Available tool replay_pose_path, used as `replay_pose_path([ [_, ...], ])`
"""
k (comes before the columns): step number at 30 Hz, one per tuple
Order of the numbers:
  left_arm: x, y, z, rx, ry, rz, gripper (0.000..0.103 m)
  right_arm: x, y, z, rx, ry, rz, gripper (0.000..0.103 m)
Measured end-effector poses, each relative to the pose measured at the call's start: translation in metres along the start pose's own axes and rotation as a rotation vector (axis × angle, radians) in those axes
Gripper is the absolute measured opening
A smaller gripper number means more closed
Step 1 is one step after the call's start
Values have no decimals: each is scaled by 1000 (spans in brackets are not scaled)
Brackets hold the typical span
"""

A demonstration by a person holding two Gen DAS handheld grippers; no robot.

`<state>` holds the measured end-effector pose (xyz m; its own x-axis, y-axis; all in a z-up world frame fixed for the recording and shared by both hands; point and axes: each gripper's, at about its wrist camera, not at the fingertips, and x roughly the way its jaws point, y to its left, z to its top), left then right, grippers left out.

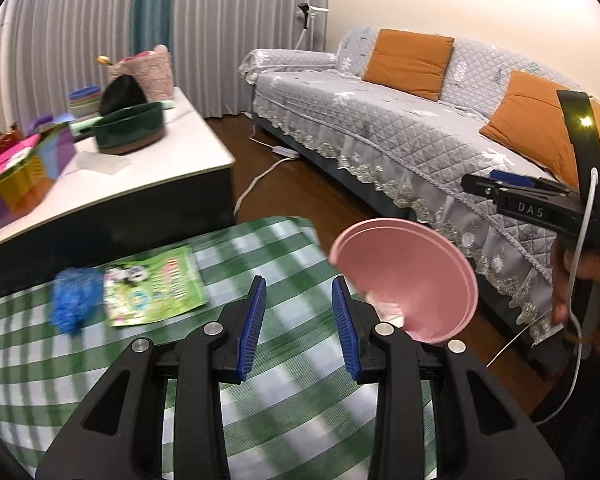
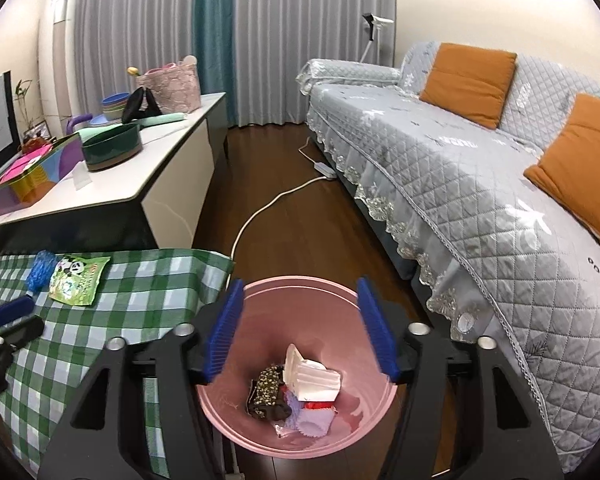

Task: Collect trash
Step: 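Move both open grippers back over the table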

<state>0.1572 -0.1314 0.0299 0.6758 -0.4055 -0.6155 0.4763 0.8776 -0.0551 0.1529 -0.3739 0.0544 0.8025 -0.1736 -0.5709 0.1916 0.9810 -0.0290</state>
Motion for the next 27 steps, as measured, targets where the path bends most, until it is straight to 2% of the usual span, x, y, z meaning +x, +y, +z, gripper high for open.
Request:
replay_pose_path([
  [6, -30, 56, -17, -37, -15, 91, 34, -12, 19, 3, -8, -51, 53, 84],
  [10, -39, 105, -39, -167, -13, 173, 35, -10, 40, 2, -13, -50, 128, 87],
  [13, -42, 132, -51, -242, -18, 232, 50, -5, 67, -2, -33, -42, 197, 92],
  [15, -44, 144, -57, -271, -22, 253, 63, -1, 84, -4, -57, -33, 241, 92],
  [17, -44, 155, -63, -267, -17, 293, 66, 4, 104, -6, -79, -23, 286, 92],
  [22, -43, 180, -70, -297, -18, 349, 67, 22, 145, -7, -104, 18, 366, 92],
  [27, -33, 193, -71, -288, -17, 361, 67, 52, 168, -10, -83, 72, 419, 90],
])
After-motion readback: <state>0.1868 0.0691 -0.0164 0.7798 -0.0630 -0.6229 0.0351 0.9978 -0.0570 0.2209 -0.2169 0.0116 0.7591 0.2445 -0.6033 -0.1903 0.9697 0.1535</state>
